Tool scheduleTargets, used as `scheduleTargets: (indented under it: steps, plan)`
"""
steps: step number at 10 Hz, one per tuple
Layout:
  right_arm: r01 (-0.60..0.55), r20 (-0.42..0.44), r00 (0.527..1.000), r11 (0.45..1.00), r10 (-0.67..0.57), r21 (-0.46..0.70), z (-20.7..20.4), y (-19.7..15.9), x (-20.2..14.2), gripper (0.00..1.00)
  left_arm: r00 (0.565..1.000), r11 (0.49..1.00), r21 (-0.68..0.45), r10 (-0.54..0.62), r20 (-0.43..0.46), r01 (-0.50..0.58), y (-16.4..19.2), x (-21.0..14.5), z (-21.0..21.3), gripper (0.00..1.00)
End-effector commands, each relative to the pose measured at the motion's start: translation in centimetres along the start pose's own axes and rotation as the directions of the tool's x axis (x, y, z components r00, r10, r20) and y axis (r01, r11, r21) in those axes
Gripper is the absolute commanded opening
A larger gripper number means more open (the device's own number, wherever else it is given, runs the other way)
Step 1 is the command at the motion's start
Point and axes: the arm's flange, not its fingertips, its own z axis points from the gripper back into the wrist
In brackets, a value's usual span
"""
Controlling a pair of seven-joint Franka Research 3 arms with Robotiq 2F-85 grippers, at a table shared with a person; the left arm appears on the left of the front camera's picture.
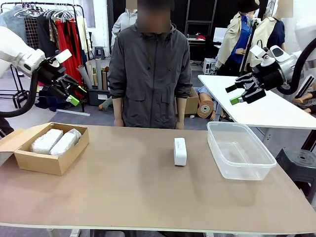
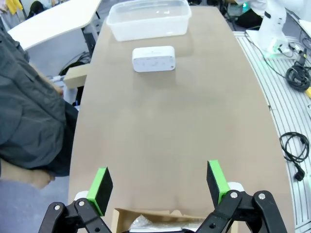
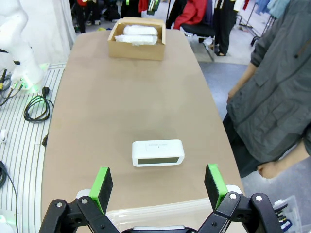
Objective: Separate and place wrapped and unwrapped clocks.
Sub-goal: Pick up the Digital clock indicated by the person.
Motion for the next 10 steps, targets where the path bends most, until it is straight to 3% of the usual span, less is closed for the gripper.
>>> scheduleTargets:
  steps: [1,2,10]
  plan:
    - [-0.004,0.003,1.0,1.0,0.004,0.0,0.03,0.15,0.19,1.0,0.999,0.997,0.062,0.032,0.031,-0.034,0.03,-0.15,0.34,1.0]
    - [-0.004,0.003,1.0,1.0,0.004,0.0,0.03,0.15,0.19,1.0,1.0,1.0,0.0,0.0,0.0,0.0,0.0,0.0,0.0,1.0]
    - [-0.004,0.003,1.0,1.0,0.004,0.0,0.03,0.15,0.19,1.0,1.0,1.0,0.0,0.0,0.0,0.0,0.0,0.0,0.0,1.0]
